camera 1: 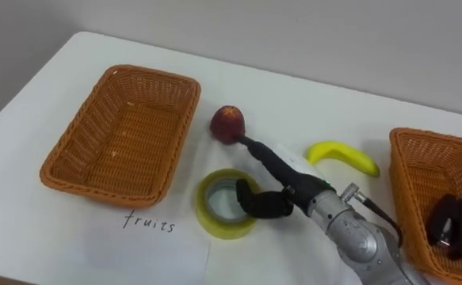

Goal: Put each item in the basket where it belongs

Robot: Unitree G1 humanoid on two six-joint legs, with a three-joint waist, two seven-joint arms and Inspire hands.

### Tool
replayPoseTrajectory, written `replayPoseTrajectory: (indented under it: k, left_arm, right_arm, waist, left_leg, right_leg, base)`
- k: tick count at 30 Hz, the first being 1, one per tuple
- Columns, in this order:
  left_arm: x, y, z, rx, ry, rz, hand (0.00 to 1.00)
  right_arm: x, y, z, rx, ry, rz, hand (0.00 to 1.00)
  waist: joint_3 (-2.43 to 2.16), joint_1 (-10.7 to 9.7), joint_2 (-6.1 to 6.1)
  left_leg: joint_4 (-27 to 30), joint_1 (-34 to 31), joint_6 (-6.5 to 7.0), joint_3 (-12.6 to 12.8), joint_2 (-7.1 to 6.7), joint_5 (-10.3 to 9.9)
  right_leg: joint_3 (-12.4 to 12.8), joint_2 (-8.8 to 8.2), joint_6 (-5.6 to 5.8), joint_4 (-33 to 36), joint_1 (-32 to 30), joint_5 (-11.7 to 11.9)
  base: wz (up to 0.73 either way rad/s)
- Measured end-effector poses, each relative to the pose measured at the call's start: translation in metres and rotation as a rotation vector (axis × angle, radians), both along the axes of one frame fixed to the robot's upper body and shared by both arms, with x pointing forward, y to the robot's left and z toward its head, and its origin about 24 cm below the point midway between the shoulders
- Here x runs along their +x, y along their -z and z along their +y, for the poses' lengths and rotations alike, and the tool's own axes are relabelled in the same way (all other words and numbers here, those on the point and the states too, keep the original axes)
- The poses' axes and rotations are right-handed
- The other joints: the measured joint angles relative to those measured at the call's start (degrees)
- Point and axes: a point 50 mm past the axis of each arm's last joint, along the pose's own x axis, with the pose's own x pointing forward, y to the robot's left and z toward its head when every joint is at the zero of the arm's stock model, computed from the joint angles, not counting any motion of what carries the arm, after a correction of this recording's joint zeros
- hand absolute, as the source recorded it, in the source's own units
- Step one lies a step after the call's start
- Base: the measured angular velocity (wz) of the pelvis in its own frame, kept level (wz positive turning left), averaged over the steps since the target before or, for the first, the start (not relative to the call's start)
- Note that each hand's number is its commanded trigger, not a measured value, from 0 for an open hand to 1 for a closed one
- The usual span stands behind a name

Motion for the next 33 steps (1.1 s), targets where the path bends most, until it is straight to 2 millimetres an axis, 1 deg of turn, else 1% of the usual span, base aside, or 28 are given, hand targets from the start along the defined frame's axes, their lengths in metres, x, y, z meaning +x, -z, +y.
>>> replayPoseTrajectory:
  k: [1, 3, 5, 7, 8, 9, 11, 14, 15, 17, 21, 23, 24, 26, 30, 33]
  left_arm:
    - [0.002, 0.000, 0.001, 0.002, -0.002, -0.003, 0.00]
    - [0.003, -0.001, 0.005, 0.009, -0.001, -0.002, 0.00]
    - [0.001, -0.002, 0.009, 0.014, -0.005, 0.005, 0.00]
    - [-0.005, -0.003, 0.014, 0.019, -0.023, 0.020, 0.00]
    - [-0.008, -0.004, 0.018, 0.023, -0.034, 0.027, 0.00]
    - [-0.008, -0.005, 0.022, 0.023, -0.049, 0.027, 0.00]
    - [-0.010, -0.006, 0.027, 0.027, -0.078, 0.024, 0.00]
    - [-0.013, -0.007, 0.032, 0.032, -0.099, 0.033, 0.00]
    - [-0.015, -0.007, 0.034, 0.038, -0.098, 0.039, 0.00]
    - [-0.016, -0.008, 0.038, 0.049, -0.097, 0.048, 0.00]
    - [-0.014, -0.009, 0.039, 0.058, -0.084, 0.046, 0.00]
    - [-0.015, -0.009, 0.040, 0.058, -0.086, 0.049, 0.00]
    - [-0.015, -0.009, 0.040, 0.060, -0.086, 0.050, 0.00]
    - [-0.016, -0.009, 0.041, 0.063, -0.086, 0.052, 0.00]
    - [-0.016, -0.009, 0.042, 0.064, -0.086, 0.054, 0.00]
    - [-0.017, -0.009, 0.042, 0.065, -0.087, 0.055, 0.00]
  right_arm:
    - [0.001, -0.001, -0.001, -0.009, -0.008, 0.003, 0.00]
    - [0.005, -0.007, -0.004, -0.048, -0.038, 0.019, 0.00]
    - [0.006, -0.011, -0.004, -0.073, -0.062, 0.031, 0.00]
    - [0.006, -0.016, -0.005, -0.111, -0.081, 0.036, 0.00]
    - [0.007, -0.020, -0.006, -0.132, -0.093, 0.038, 0.00]
    - [0.009, -0.024, -0.008, -0.160, -0.105, 0.036, 0.00]
    - [0.014, -0.029, -0.014, -0.205, -0.108, 0.029, 0.00]
    - [0.018, -0.036, -0.028, -0.265, -0.083, 0.020, 0.00]
    - [0.020, -0.038, -0.033, -0.281, -0.076, 0.018, 0.00]
    - [0.023, -0.043, -0.036, -0.296, -0.071, 0.011, 0.00]
    - [0.026, -0.047, -0.042, -0.330, -0.072, 0.021, 0.00]
    - [0.025, -0.046, -0.043, -0.335, -0.072, 0.040, 0.00]
    - [0.026, -0.047, -0.043, -0.337, -0.078, 0.047, 0.00]
    - [0.027, -0.048, -0.043, -0.341, -0.080, 0.060, 0.00]
    - [0.028, -0.049, -0.043, -0.346, -0.089, 0.077, 0.00]
    - [0.028, -0.050, -0.042, -0.350, -0.098, 0.088, 0.00]
  waist:
    - [0.04, 0.19, -0.19]
    - [0.31, 1.01, -0.75]
    - [0.38, 1.23, -1.09]
    - [0.41, 1.17, -1.36]
    - [0.32, 1.05, -1.60]
    - [0.33, 0.95, -1.89]
    - [0.49, 1.11, -2.32]
    - [0.46, 1.15, -2.58]
    - [0.51, 1.15, -2.68]
    - [0.56, 1.13, -2.76]
    - [0.57, 1.17, -2.76]
    - [0.65, 1.14, -3.07]
    - [0.75, 1.13, -3.55]
    - [1.01, 1.08, -3.94]
    - [0.60, 1.16, -4.61]
    - [0.58, 1.21, -4.69]
  left_leg:
    - [0.02, 0.00, 0.00, -0.06, 0.00, -0.01]
    - [-0.14, 0.05, 0.01, -0.09, -0.01, -0.01]
    - [-0.41, 0.14, 0.01, -0.24, 0.00, -0.01]
    - [-0.44, 0.01, 0.01, -0.64, -0.03, -0.01]
    - [-0.43, -0.20, 0.01, -1.06, -0.07, -0.01]
    - [-0.38, -0.19, 0.01, -1.36, -0.08, 0.00]
    - [-0.34, -0.22, 0.01, -1.42, -0.08, 0.00]
    - [-0.34, -0.24, 0.03, -1.93, -0.17, 0.01]
    - [-0.35, -0.21, 0.03, -1.94, -0.17, 0.01]
    - [-0.38, -0.15, 0.02, -1.95, -0.12, 0.01]
    - [-0.56, 0.22, 0.02, -1.95, -0.06, 0.01]
    - [-0.60, 0.46, 0.02, -1.95, -0.05, 0.01]
    - [-0.60, 0.48, 0.02, -1.90, -0.04, 0.01]
    - [-0.60, 0.42, 0.02, -1.88, 0.00, 0.01]
    - [-0.58, 0.45, 0.02, -1.89, -0.04, 0.01]
    - [-0.55, 0.43, 0.02, -1.89, -0.05, 0.01]
  right_leg:
    - [0.00, 0.00, 0.00, 0.00, 0.03, 0.00]
    - [-0.03, -0.02, 0.00, 0.00, 0.02, 0.00]
    - [-0.10, -0.01, 0.00, -0.01, 0.02, 0.00]
    - [-0.85, -0.01, 0.00, -0.03, -0.04, 0.00]
    - [-1.55, -0.04, 0.00, -0.04, -0.11, 0.00]
    - [-1.67, -0.03, 0.00, -0.04, -0.16, 0.00]
    - [-1.52, -0.03, 0.00, -0.07, -0.17, 0.00]
    - [-1.46, -0.13, 0.00, -0.05, -0.06, 0.00]
    - [-1.45, -0.14, 0.00, -0.05, -0.04, 0.00]
    - [-1.35, -0.11, 0.00, -0.05, -0.03, 0.00]
    - [-0.85, -0.06, 0.00, -0.06, 0.20, 0.00]
    - [-0.32, -0.03, 0.00, -0.11, 0.44, 0.00]
    - [-0.20, 0.01, 0.00, -0.11, 0.44, 0.00]
    - [-0.07, 0.07, 0.00, -0.14, 0.38, 0.00]
    - [-0.06, 0.01, 0.00, -0.14, 0.45, 0.00]
    - [-0.07, -0.05, 0.00, -0.13, 0.44, 0.00]
  base:
    - [0.04]
    - [0.00]
    - [0.05]
    - [0.11]
    - [0.16]
    - [0.14]
    - [0.06]
    - [0.08]
    - [0.04]
    - [0.00]
    - [0.00]
    - [0.00]
    - [0.00]
    - [0.00]
    - [0.00]
    - [0.00]
